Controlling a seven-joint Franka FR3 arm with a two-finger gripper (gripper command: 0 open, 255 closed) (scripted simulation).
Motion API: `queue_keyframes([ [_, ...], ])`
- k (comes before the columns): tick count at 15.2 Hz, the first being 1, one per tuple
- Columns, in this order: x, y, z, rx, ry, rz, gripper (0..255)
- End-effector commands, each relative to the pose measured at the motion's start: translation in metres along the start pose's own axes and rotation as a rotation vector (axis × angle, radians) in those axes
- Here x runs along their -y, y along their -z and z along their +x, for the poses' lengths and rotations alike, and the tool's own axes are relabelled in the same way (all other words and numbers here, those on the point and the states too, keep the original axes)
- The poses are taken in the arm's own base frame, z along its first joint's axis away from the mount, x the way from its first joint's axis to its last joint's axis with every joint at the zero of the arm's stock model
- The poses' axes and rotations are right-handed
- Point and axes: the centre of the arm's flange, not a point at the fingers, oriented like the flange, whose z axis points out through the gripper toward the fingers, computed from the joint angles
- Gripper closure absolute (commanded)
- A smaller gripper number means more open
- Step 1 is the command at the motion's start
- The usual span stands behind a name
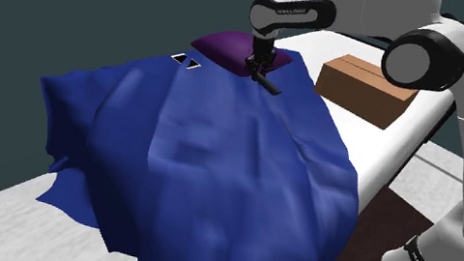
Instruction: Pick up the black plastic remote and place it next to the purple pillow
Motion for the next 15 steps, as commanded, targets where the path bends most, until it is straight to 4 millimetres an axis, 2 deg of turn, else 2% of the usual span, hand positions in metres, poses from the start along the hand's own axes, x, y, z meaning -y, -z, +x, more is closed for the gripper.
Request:
queue_keyframes([
  [1, 0.001, -0.011, -0.001, -0.001, 0.0, 0.0, 255],
  [12, 0.006, -0.069, -0.001, -0.001, 0.0, 0.0, 255],
  [15, 0.006, -0.069, -0.001, -0.001, 0.0, 0.0, 255],
])
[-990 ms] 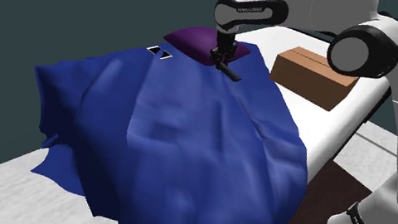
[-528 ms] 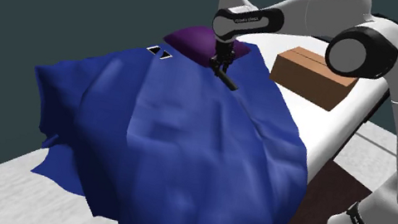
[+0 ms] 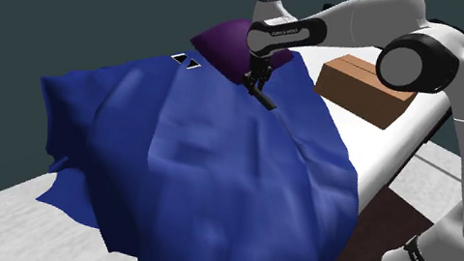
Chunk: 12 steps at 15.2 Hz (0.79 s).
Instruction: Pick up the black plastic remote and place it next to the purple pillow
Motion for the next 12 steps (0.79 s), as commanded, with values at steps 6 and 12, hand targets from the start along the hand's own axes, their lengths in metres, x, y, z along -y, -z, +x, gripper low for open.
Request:
queue_keyframes([
  [6, -0.001, -0.005, -0.001, 0.006, -0.001, -0.001, 0],
  [12, 0.0, 0.009, 0.0, 0.006, -0.001, -0.001, 0],
])
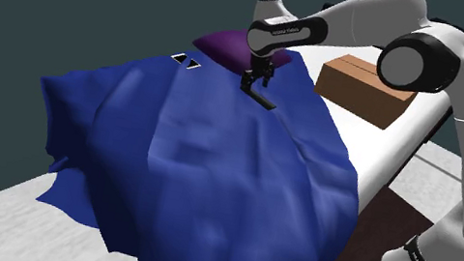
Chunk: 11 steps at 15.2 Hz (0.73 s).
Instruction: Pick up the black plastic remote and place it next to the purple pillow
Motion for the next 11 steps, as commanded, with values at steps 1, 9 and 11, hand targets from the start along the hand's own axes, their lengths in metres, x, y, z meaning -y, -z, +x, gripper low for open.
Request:
queue_keyframes([
  [1, 0.001, 0.02, 0.001, 0.0, 0.0, 0.0, 0],
  [9, 0.001, 0.043, 0.001, 0.0, 0.0, 0.0, 0],
  [11, 0.001, 0.043, 0.001, 0.0, 0.0, 0.0, 0],
])
